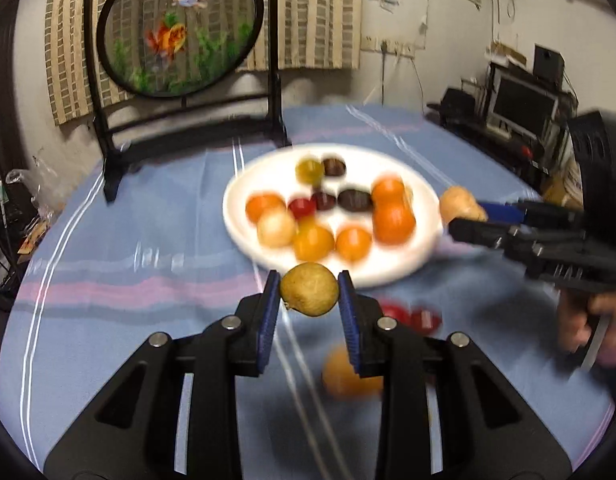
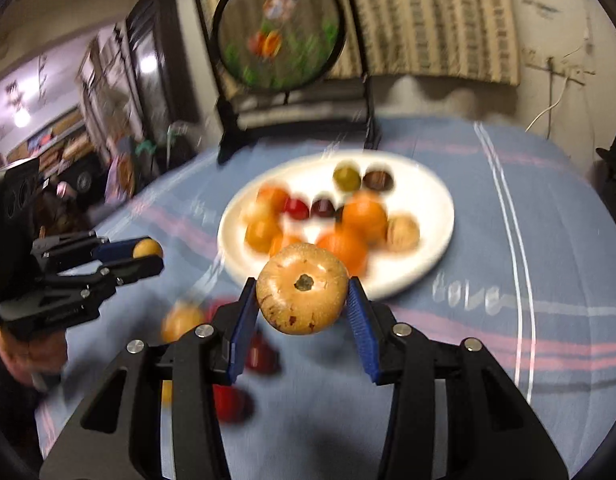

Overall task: Organize fruits
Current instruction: 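Carry the potato and the pale melon to the white plate and release both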

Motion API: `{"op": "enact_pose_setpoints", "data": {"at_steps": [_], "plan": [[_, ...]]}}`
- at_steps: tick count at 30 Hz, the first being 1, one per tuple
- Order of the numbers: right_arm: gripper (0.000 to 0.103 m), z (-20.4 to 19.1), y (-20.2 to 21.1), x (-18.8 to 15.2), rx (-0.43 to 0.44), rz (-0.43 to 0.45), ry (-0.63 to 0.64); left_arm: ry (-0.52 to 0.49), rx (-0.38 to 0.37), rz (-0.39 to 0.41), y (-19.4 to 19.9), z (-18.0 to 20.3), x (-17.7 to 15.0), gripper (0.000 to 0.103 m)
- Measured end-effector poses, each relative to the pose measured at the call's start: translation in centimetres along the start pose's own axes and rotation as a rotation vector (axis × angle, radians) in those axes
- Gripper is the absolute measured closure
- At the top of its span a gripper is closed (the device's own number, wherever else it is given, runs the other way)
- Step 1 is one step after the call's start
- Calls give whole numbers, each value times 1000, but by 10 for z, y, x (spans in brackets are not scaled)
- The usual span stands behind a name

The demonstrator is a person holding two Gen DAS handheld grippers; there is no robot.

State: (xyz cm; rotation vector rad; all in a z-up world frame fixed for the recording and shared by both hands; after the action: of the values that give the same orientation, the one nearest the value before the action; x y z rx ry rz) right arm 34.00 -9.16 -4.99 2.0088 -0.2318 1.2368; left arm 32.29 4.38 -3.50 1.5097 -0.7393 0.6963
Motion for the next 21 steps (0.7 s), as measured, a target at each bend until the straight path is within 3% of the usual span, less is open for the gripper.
{"op": "enact_pose_setpoints", "data": {"at_steps": [5,13,14,15,16,17,21], "plan": [[58,18,-39,27,-72,8,3,38,-4,3,-45,-6,53,73],[58,27,-74,37,-59,-10,7,52,-16,-73,-102,-5,62,73],[56,27,-77,39,-56,-18,7,54,-12,-76,-103,-5,63,69],[45,27,-78,40,-66,-25,16,58,-1,-76,-103,-6,63,45],[37,27,-75,41,-80,-14,22,68,47,-58,-101,-11,66,33],[33,27,-69,43,-90,13,28,71,64,-39,-98,-15,68,30],[33,24,-42,55,-96,82,28,87,63,-12,-72,-23,68,28]]}}
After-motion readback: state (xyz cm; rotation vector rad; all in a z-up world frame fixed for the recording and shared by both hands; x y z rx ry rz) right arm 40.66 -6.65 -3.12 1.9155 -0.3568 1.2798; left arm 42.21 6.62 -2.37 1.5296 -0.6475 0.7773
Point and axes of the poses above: each gripper's, at about its wrist camera, not at the fingertips, and y roughly against the way its jaws point, z to its right, x to its top, the point moved 9 cm from there along -y, roughly the way its jaws point, and after that the axes turned 7 degrees about x, right-handed, at the moved point
